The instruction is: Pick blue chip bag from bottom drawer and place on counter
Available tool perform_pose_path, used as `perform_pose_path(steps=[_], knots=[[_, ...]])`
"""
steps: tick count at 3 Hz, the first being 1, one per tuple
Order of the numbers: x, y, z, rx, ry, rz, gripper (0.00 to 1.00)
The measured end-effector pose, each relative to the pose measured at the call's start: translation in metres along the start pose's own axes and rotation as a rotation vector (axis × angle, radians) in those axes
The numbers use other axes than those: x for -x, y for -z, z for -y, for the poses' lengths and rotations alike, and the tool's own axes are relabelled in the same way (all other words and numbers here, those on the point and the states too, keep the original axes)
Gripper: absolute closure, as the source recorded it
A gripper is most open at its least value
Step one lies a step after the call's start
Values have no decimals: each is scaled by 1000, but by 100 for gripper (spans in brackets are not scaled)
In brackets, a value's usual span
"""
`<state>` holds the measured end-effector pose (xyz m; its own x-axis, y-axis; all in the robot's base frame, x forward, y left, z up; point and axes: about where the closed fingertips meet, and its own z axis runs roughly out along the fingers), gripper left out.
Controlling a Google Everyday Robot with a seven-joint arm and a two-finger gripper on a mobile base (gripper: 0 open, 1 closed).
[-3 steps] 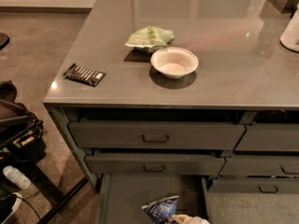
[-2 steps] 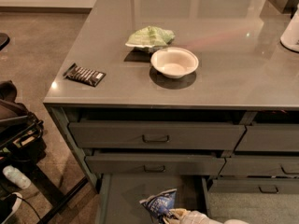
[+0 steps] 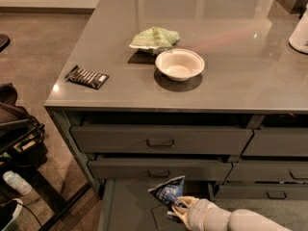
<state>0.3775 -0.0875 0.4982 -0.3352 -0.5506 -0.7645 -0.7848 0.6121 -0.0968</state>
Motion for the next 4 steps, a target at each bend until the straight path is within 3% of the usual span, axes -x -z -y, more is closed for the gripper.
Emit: perform_pose_path(steps=[1,2,3,4], knots=[[40,18,25,-78,113,-2,100],[40,18,25,-78,114,-2,100],[71,40,31,-139,191,-5,100],[127,86,24,-237,296,-11,100]])
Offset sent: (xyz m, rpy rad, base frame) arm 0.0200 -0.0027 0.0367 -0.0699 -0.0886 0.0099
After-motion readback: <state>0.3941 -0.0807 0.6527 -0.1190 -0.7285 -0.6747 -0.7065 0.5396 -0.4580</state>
